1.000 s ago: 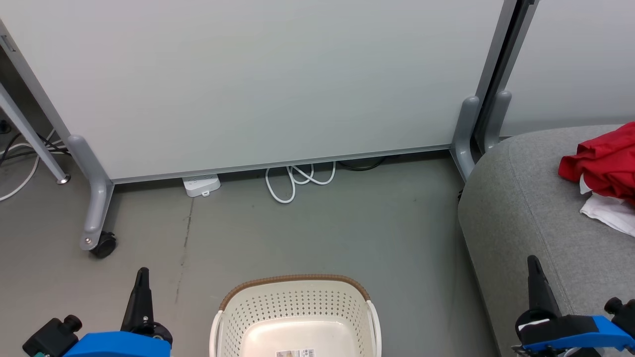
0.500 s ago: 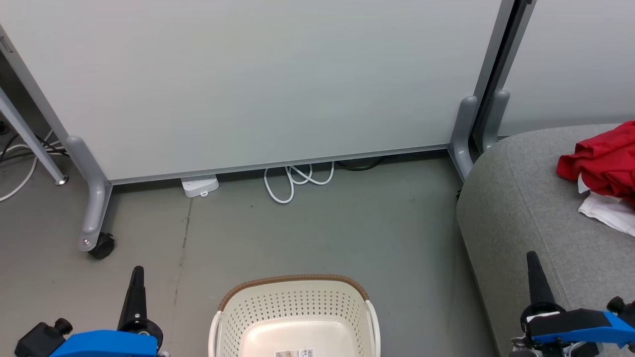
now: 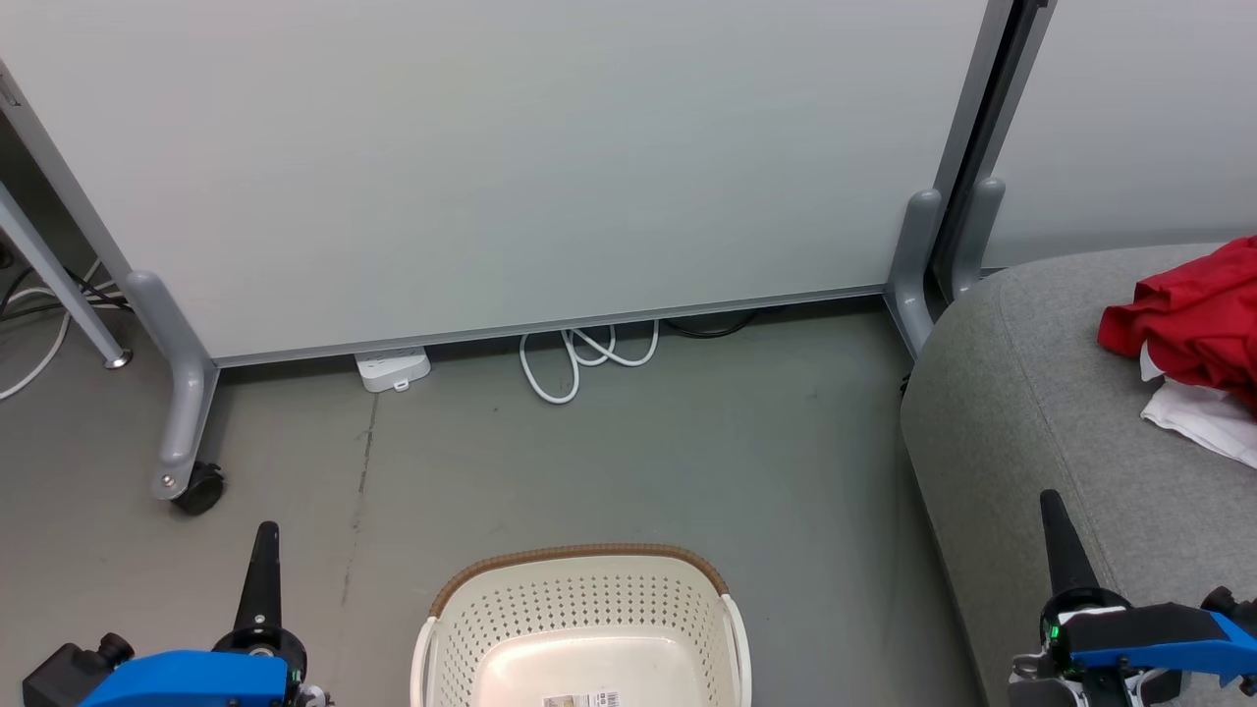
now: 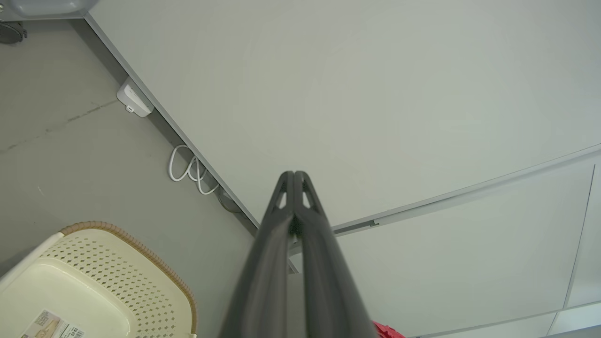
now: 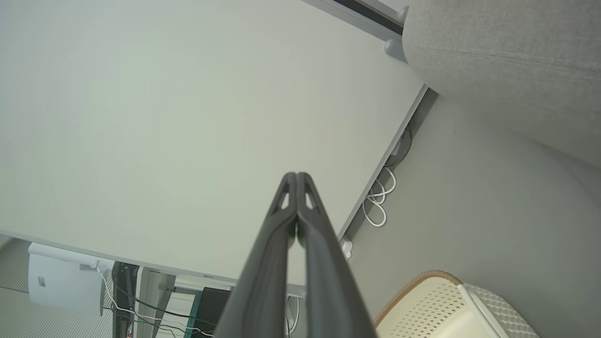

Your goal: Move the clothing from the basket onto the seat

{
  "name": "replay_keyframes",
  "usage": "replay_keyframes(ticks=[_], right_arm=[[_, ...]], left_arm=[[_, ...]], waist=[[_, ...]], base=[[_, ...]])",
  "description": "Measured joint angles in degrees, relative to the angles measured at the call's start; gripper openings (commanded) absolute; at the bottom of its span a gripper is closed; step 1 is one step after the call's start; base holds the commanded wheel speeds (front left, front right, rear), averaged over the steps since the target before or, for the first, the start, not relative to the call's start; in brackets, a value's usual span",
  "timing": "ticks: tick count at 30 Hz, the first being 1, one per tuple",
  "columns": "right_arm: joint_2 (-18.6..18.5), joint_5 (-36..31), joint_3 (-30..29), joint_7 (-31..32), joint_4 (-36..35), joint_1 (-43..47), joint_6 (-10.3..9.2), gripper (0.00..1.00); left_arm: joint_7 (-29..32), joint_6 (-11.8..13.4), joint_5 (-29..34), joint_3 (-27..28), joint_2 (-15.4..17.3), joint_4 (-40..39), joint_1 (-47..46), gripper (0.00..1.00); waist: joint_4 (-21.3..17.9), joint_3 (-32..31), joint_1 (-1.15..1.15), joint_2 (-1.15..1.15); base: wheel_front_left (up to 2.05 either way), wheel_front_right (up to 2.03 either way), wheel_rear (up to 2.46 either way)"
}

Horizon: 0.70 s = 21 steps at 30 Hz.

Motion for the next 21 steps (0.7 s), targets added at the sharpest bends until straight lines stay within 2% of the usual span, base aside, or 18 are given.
replay_keyframes(ticks=[21], right_arm=[[0.09,11.45,-0.3,2.63,0.1,-0.99,-0.01,0.0]], left_arm=[[2.82,-0.26,-10.59,1.32,0.04,-0.27,-0.66,0.0]], waist=[[-0.38,-0.01,0.0,0.0]], base=[[0.0,0.0,0.0]])
